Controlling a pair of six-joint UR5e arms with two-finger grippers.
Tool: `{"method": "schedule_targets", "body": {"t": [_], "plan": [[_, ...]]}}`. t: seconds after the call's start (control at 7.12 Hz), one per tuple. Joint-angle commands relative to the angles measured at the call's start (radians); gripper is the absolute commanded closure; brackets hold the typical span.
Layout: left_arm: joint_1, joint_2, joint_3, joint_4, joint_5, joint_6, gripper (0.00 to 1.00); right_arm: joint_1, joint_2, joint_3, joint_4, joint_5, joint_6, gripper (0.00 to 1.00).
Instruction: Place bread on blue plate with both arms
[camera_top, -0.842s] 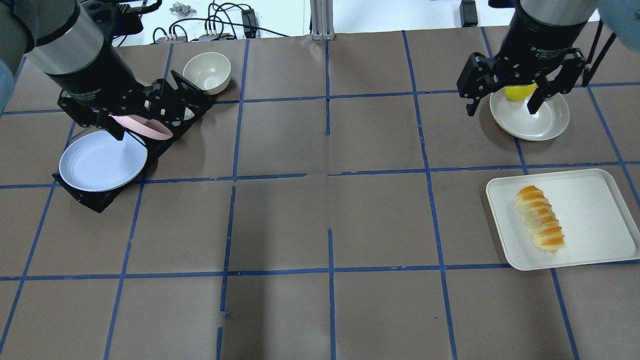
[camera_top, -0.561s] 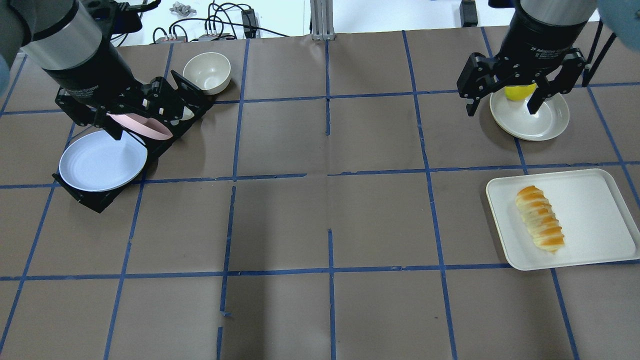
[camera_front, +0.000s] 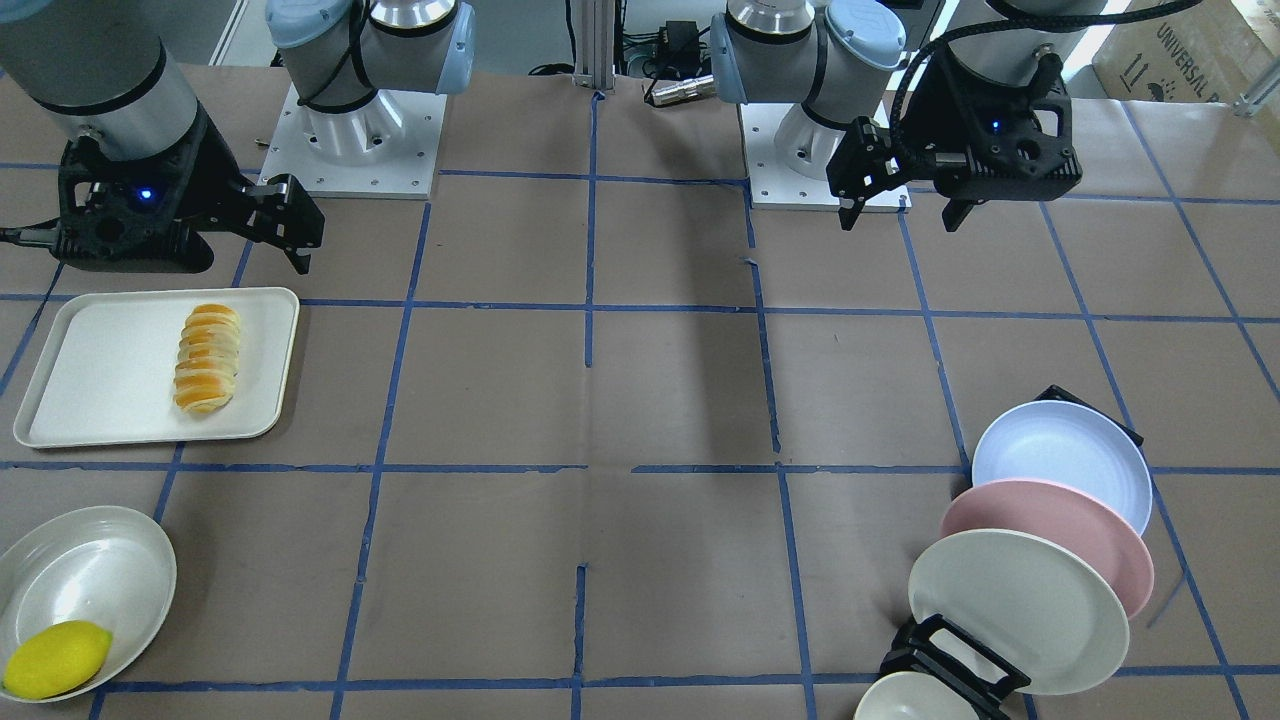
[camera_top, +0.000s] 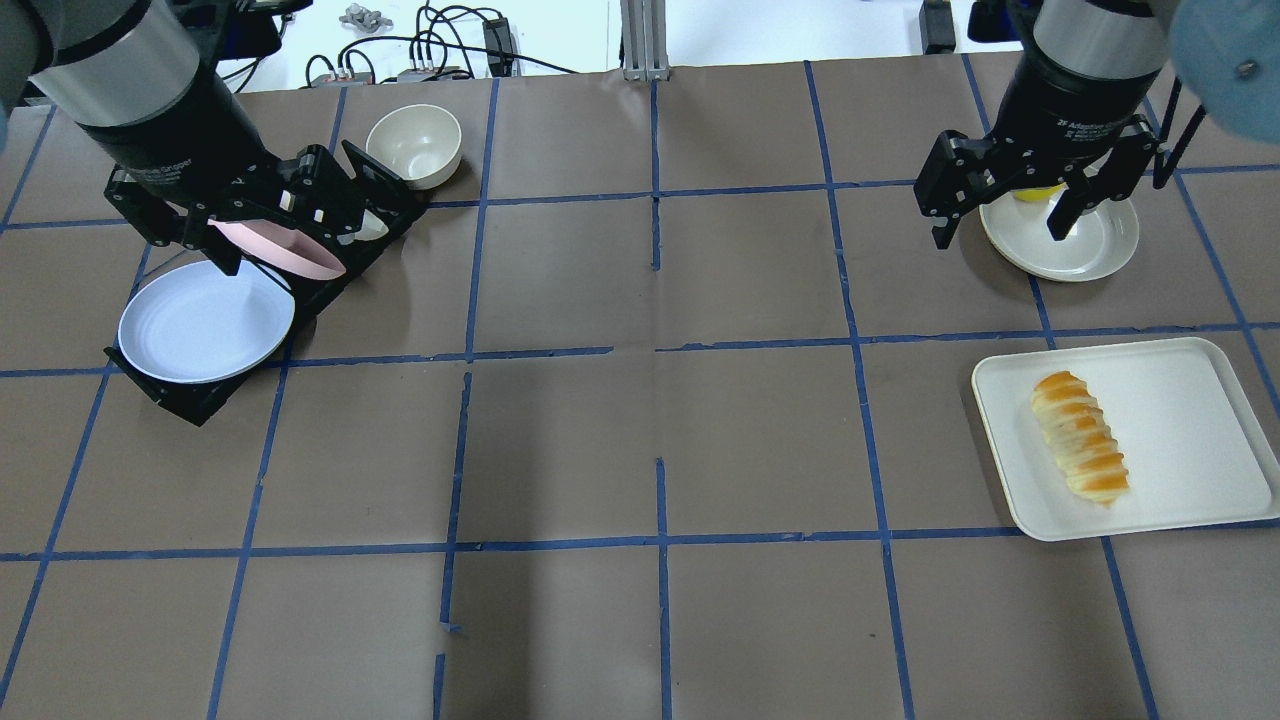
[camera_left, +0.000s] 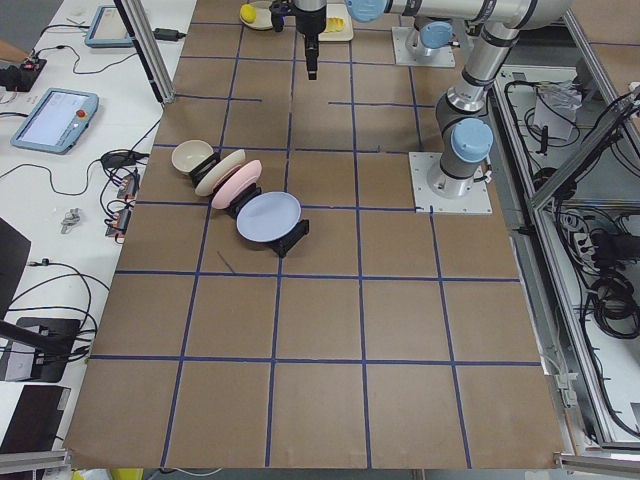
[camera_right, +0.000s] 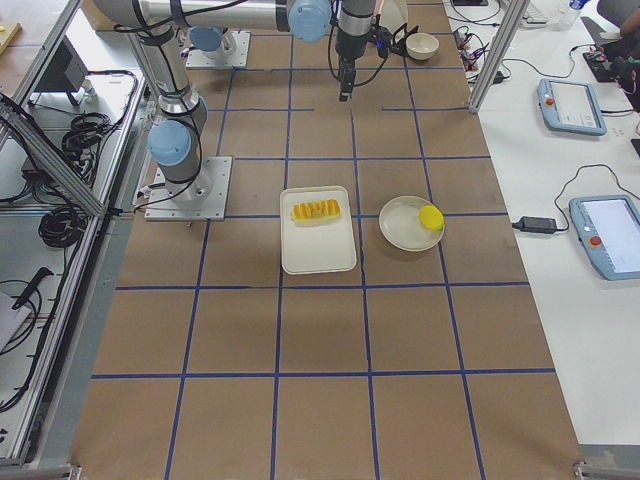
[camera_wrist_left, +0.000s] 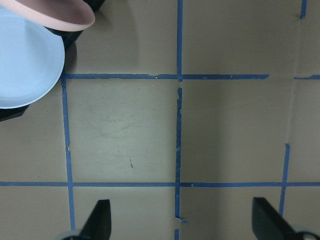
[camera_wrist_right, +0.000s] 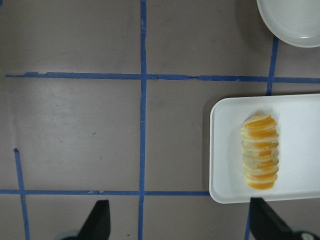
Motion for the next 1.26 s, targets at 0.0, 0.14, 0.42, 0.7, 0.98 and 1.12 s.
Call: {"method": "schedule_targets", "body": {"t": [0.0, 0.14, 0.42, 0.7, 0.98, 1.12], "plan": [[0.000, 0.000, 0.000, 0.000, 0.000, 0.000, 0.00, -0.055, -0.001, 0.098, -0.171, -0.053, -0.230, 0.07], [0.000, 0.003, 0.000, 0.000, 0.000, 0.000, 0.00, -0.111, -0.001, 0.173, -0.251, -0.055, -0.350, 0.07], [0.014, 0.005, 0.000, 0.000, 0.001, 0.015, 0.00, -0.285, 0.007, 0.363, -0.475, -0.015, -0.539, 0.07], [0.032, 0.001, 0.003, 0.000, 0.013, 0.073, 0.00, -0.367, 0.028, 0.487, -0.626, 0.043, -0.598, 0.07], [0.154, -0.014, 0.011, -0.003, 0.013, 0.252, 0.00, -0.375, 0.079, 0.501, -0.640, 0.043, -0.598, 0.07], [0.232, -0.034, 0.017, 0.000, 0.010, 0.294, 0.00, -0.389, 0.123, 0.504, -0.642, 0.043, -0.598, 0.07]]}}
